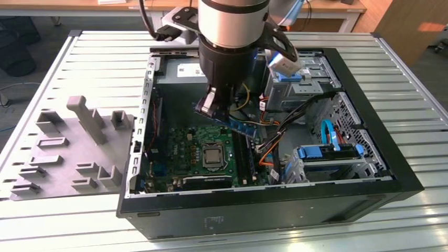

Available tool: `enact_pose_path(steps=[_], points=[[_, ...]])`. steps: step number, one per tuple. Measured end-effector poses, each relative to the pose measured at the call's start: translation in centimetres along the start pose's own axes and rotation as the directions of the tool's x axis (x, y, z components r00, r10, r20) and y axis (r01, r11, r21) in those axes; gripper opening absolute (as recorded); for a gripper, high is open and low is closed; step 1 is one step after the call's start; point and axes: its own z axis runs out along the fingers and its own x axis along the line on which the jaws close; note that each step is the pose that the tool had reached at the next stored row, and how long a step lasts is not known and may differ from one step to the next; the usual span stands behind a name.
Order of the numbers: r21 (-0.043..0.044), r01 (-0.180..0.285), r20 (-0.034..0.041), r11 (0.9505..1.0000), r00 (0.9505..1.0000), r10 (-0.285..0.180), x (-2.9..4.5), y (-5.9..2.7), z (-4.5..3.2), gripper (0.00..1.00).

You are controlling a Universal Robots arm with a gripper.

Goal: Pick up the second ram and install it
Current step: 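Insert the second ram into the second slot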

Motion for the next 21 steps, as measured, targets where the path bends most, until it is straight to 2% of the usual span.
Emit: enact_pose_path(steps=[3,6,11,14,16,19,21], points=[[0.0030,-0.055,0.0029,0.9985,0.9985,0.055,0.00,0.00,0.03,0.12],[0.0057,-0.109,0.0059,0.9940,0.9940,0.109,0.00,0.00,0.05,0.12],[0.0099,-0.199,0.0112,0.9800,0.9800,0.198,0.01,-0.01,0.10,0.12],[0.0121,-0.251,0.0145,0.9679,0.9679,0.251,0.01,-0.01,0.12,0.12],[0.0136,-0.287,0.0169,0.9579,0.9579,0.286,0.01,-0.01,0.14,0.12],[0.0155,-0.338,0.0204,0.9410,0.9411,0.338,0.01,-0.01,0.16,0.12],[0.0167,-0.373,0.0230,0.9277,0.9277,0.373,0.01,-0.01,0.17,0.12]])
